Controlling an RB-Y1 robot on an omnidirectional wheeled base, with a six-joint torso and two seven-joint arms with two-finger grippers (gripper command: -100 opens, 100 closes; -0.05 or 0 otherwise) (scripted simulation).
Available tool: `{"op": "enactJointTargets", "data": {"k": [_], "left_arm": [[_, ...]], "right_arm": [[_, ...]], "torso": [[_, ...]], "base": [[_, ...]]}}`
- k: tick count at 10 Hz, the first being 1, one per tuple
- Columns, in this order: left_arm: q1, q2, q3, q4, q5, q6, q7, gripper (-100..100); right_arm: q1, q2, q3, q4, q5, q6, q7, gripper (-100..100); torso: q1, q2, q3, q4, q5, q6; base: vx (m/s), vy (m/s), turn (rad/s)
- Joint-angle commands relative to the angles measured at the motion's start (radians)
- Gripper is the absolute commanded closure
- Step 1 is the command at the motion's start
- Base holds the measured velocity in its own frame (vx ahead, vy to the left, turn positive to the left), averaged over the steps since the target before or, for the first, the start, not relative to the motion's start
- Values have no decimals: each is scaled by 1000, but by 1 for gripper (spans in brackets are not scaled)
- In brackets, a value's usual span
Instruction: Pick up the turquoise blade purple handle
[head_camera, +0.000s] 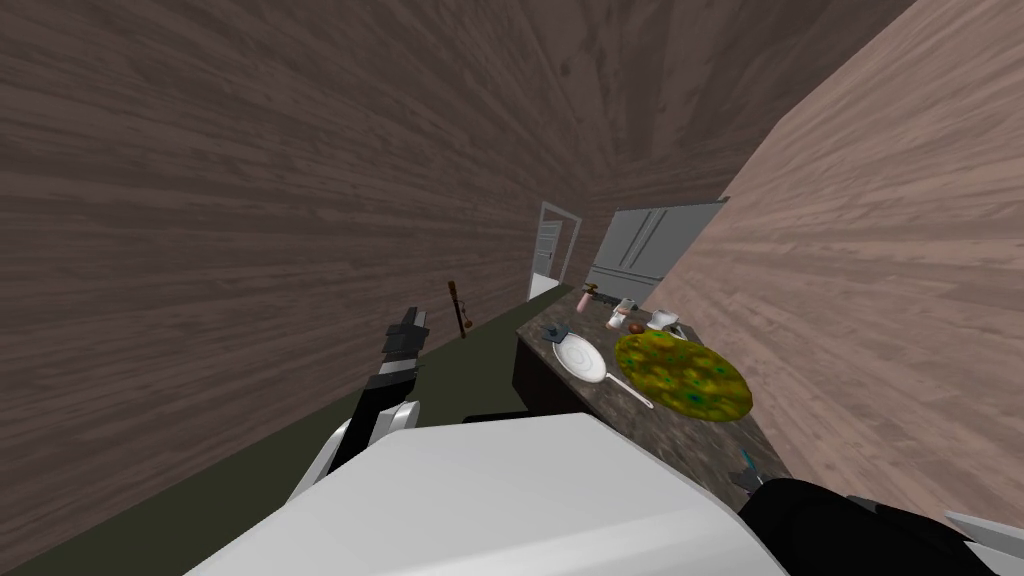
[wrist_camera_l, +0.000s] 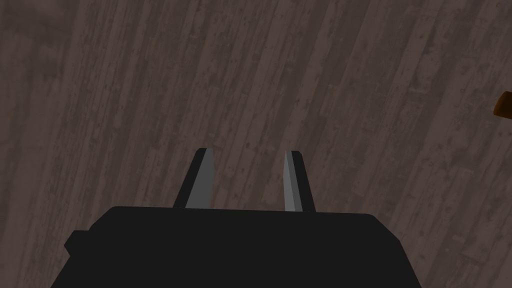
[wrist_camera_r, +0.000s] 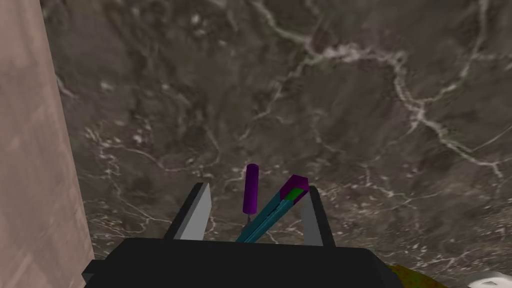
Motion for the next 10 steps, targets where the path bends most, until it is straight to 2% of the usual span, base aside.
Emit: {"op": "enactJointTargets", "data": {"k": [1,4,5,6,8,9,10], "left_arm": [[0,0,0,0,0,0,0,0],[0,0,0,0,0,0,0,0],[0,0,0,0,0,0,0,0],[0,0,0,0,0,0,0,0],[0,0,0,0,0,0,0,0],[0,0,0,0,0,0,0,0],[0,0,0,0,0,0,0,0]], "right_arm": [[0,0,0,0,0,0,0,100],[1,0,0,1,-1,1,-3,100],[1,0,0,1,-1,1,-3,0],[19,-31,-13,-6,-15,-14,-7,100],[31,-65,-21,-13,-26,-25,-20,100],[21,-52,-15,-7,-19,-21,-16,100],[21,-53,-14,-5,-19,-24,-19,0]], "torso": [[0,0,0,0,0,0],[0,2,1,1,-1,-1],[0,2,1,1,-1,-1],[0,2,1,1,-1,-1],[2,4,3,1,0,-1],[2,4,3,1,0,-1],[1,3,2,1,-1,-2]], "base": [[0,0,0],[0,0,0],[0,0,0],[-21,12,-68],[-40,19,-56],[-13,6,-9],[0,0,0]]}}
